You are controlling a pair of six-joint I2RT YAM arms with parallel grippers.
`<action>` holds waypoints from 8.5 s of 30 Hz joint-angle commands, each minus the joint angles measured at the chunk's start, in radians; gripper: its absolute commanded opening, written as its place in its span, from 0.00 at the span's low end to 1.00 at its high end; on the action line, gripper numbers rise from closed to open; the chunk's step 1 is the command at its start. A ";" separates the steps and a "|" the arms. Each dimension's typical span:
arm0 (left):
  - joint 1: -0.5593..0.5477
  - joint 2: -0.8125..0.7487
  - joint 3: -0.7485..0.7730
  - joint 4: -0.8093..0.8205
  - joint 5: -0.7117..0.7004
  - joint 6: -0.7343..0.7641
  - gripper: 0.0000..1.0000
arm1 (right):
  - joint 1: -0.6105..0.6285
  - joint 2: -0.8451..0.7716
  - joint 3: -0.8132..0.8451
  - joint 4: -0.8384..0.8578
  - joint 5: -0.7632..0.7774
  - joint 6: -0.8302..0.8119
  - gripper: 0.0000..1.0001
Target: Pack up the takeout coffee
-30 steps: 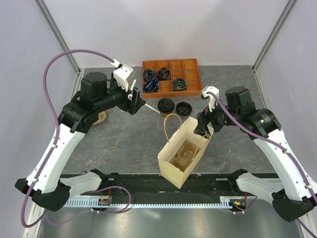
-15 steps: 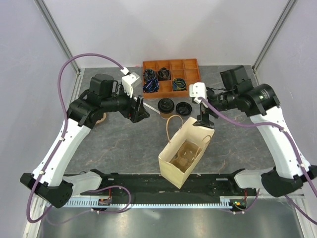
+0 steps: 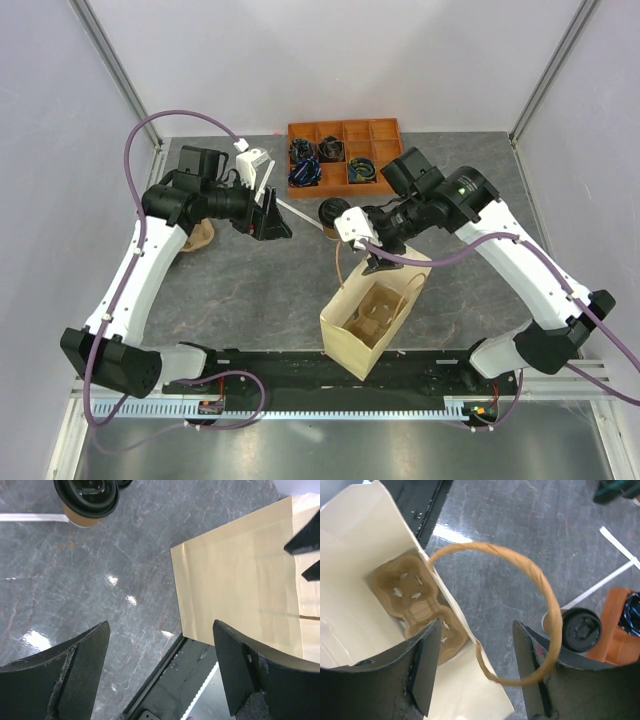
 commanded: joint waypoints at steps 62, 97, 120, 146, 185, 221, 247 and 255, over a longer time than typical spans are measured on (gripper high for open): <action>-0.240 0.190 -0.040 0.408 -0.435 0.147 1.00 | 0.222 -0.623 -0.603 0.394 1.127 0.610 0.00; -0.372 0.649 0.293 0.368 -0.648 0.221 1.00 | 0.172 -0.649 -0.646 0.321 0.985 0.674 0.00; -0.389 0.725 0.305 0.369 -0.662 0.271 0.89 | 0.171 -0.648 -0.644 0.319 0.972 0.682 0.00; -0.389 0.741 0.287 0.328 -0.677 0.310 0.78 | 0.171 -0.637 -0.633 0.318 0.953 0.690 0.00; -0.341 -0.027 0.075 0.222 -0.473 0.170 0.44 | 0.171 -0.626 -0.523 0.353 0.772 0.711 0.00; -1.036 -0.278 -0.094 0.468 -0.608 0.806 0.40 | 0.155 -0.519 -0.403 0.405 0.713 1.002 0.00; -1.019 -0.137 -0.101 0.396 -0.849 0.604 0.31 | 0.208 -0.598 -0.523 0.529 0.778 0.953 0.00; -0.989 -0.115 -0.091 0.435 -0.935 0.449 0.30 | 0.222 -0.623 -0.575 0.577 0.867 0.950 0.00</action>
